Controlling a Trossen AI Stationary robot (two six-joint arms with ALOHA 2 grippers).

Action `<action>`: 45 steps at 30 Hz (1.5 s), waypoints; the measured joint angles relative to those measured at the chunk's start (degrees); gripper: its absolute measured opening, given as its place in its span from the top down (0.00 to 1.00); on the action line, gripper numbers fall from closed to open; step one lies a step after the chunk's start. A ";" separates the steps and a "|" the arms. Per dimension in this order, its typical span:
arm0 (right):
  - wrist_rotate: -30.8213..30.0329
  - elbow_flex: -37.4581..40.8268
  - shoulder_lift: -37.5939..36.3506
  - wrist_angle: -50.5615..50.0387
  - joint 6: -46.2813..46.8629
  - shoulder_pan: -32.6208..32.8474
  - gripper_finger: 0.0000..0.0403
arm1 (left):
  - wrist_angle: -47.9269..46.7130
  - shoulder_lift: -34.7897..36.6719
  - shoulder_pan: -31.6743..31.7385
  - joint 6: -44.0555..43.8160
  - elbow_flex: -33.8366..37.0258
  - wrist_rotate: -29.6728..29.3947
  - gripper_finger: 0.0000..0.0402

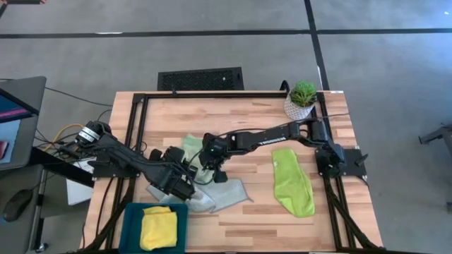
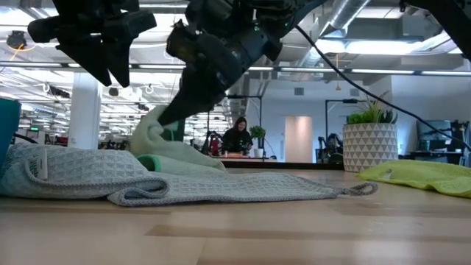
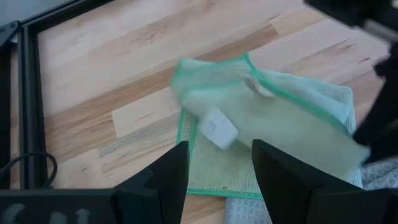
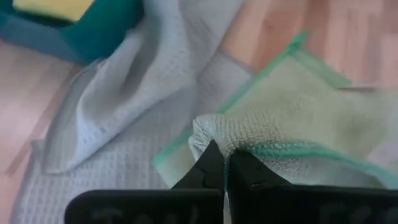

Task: Fold microfiber towels
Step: Fold the light green microfiber cloth

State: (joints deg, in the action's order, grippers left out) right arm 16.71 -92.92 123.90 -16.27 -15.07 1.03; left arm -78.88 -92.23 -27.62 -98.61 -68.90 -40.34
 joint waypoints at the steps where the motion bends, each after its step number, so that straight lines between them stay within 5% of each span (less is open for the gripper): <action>1: 0.02 -0.02 0.16 0.86 -0.19 0.32 0.96 | 0.01 0.00 -0.02 -0.02 0.00 0.01 0.58; 15: -0.50 -0.09 0.17 0.09 -2.97 -1.18 0.84 | 0.03 0.00 -0.01 -0.09 0.01 0.78 0.58; 31: -7.82 -0.24 -1.31 -3.54 -3.86 -2.67 0.46 | -1.50 0.00 0.12 -1.03 0.02 3.40 0.58; 45: -7.89 -0.23 -9.01 -14.22 -4.46 -3.64 0.43 | -1.54 0.38 2.90 3.24 0.07 4.75 0.58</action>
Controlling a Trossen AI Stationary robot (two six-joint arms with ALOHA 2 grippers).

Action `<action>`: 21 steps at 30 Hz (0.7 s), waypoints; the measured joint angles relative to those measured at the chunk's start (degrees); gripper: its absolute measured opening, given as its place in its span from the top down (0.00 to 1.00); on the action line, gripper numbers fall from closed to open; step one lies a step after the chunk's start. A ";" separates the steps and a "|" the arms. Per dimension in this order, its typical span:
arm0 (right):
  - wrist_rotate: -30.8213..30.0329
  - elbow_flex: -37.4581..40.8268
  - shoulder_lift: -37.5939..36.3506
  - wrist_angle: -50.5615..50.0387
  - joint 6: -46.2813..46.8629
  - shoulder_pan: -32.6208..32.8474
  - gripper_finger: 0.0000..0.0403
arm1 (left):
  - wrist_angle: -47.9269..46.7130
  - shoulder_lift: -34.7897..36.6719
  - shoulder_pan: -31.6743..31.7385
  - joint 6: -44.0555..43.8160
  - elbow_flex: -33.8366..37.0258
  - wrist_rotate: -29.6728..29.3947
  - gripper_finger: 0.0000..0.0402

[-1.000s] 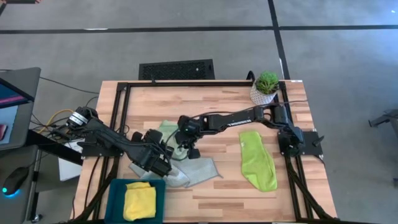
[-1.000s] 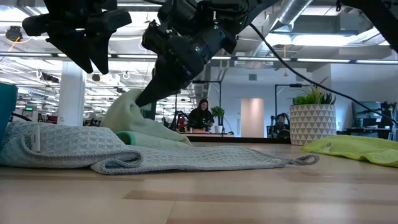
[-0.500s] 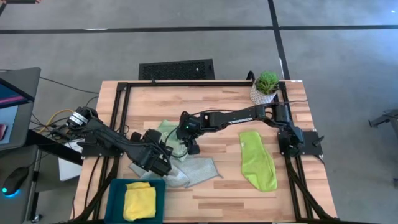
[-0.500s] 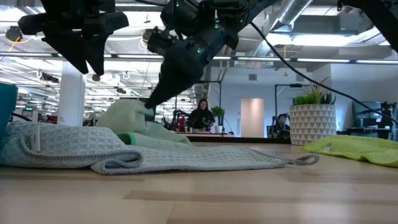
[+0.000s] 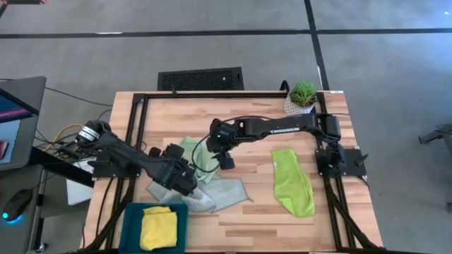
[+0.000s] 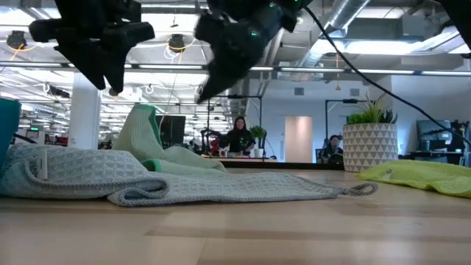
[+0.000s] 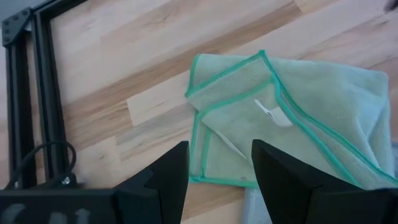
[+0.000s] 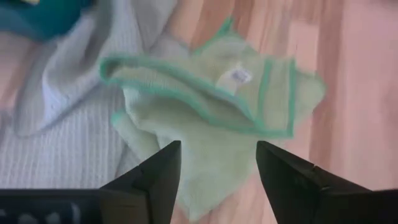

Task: Fold microfiber towels
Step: Fold the light green microfiber cloth

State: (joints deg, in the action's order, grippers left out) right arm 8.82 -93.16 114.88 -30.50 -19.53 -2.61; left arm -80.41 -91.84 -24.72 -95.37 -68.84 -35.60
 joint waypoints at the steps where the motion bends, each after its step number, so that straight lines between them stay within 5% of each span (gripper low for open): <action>1: 0.00 0.27 -0.81 -2.70 0.10 -0.23 0.43 | 0.40 0.18 0.95 1.17 0.00 0.38 0.58; 14: -0.13 7.92 -12.92 -12.69 1.42 -3.05 0.43 | 16.78 1.78 15.34 37.13 0.00 11.16 0.58; 21: -0.13 16.22 -18.33 -11.98 4.59 -2.31 0.43 | 27.43 1.65 23.59 57.49 0.00 25.59 0.58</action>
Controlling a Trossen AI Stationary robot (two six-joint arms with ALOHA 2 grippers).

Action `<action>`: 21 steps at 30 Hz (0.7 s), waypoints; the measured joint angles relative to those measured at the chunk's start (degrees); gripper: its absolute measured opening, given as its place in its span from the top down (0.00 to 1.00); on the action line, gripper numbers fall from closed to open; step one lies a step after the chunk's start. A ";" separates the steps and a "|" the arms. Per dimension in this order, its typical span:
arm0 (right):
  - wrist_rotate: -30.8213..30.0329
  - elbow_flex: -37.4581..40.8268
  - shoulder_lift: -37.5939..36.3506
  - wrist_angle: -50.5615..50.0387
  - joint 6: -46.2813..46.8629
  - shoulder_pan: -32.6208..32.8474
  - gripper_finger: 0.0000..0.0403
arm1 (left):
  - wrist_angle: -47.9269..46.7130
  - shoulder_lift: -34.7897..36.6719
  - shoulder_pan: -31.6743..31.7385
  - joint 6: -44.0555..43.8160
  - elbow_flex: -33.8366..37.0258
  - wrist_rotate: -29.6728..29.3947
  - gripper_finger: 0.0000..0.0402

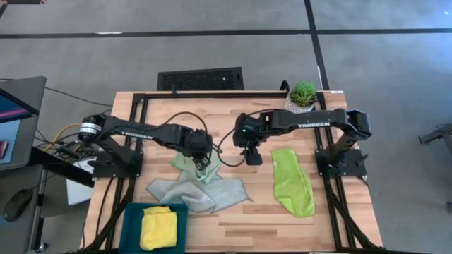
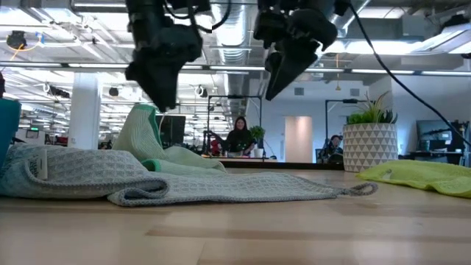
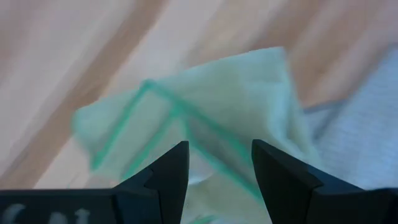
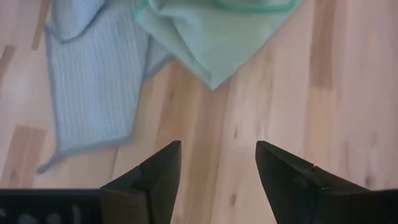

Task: Fold microfiber towels
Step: Fold the light green microfiber cloth

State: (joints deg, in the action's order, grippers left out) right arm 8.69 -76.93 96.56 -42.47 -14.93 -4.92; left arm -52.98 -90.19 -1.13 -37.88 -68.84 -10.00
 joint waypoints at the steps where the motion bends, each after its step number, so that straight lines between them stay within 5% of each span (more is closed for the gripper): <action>1: 0.01 1.01 -0.45 1.16 0.42 0.19 0.43 | 1.69 0.00 0.52 1.38 0.00 1.19 0.58; 10: 0.00 4.23 -1.80 3.98 1.00 -0.11 0.43 | 5.75 -1.76 -2.39 8.79 0.04 5.19 0.58; 17: -0.02 4.23 -1.75 4.37 0.98 -0.95 0.43 | 11.07 -7.42 -3.60 10.44 0.00 13.88 0.58; 21: 0.00 4.23 -1.71 4.65 0.91 -0.93 0.43 | 9.35 -10.72 -3.32 10.21 0.05 12.41 0.58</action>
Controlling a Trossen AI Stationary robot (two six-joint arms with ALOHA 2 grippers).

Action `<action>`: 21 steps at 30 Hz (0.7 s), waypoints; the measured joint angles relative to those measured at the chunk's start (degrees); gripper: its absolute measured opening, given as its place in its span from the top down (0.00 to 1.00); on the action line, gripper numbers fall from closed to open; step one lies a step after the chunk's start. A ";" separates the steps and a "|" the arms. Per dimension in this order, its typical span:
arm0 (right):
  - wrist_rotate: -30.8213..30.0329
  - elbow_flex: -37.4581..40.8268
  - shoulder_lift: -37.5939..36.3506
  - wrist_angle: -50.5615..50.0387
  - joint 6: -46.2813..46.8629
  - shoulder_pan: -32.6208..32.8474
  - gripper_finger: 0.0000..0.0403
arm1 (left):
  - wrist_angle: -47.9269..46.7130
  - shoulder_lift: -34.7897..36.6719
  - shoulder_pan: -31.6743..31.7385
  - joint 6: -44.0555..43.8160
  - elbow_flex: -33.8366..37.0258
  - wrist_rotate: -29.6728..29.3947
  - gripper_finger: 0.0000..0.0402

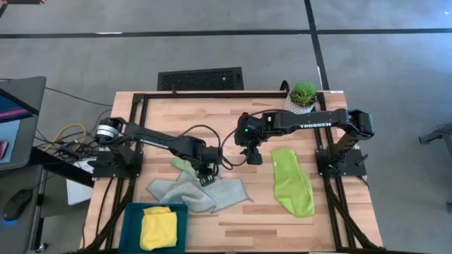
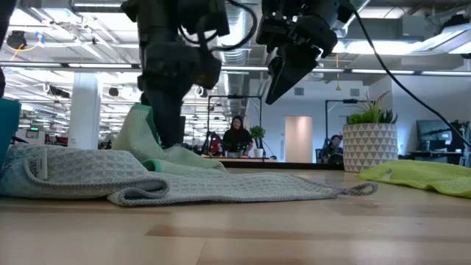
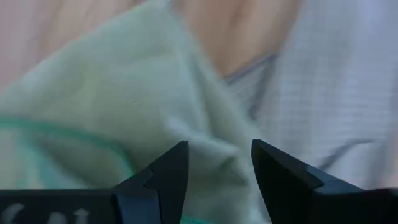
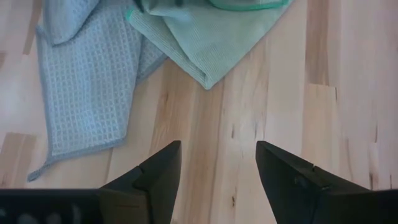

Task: Fold microfiber towels
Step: Fold the light green microfiber cloth

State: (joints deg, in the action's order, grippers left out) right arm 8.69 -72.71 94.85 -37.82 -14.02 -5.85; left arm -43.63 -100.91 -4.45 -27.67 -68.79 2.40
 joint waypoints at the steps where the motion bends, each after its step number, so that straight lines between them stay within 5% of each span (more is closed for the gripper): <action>1: 0.00 0.00 0.00 0.09 0.02 0.00 0.43 | -0.38 -0.31 0.00 -0.40 0.01 -0.77 0.58; 16: -0.02 0.00 0.04 1.07 -0.72 0.09 0.43 | -13.63 0.08 0.08 -9.57 -0.03 -13.60 0.58; 21: 0.00 0.00 0.04 1.05 -0.96 0.09 0.43 | -16.08 0.08 0.11 -10.49 -0.03 -13.90 0.58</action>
State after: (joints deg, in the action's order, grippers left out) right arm 8.69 -72.71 94.89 -36.77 -14.98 -5.76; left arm -59.71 -100.84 -4.34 -38.15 -68.82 -11.49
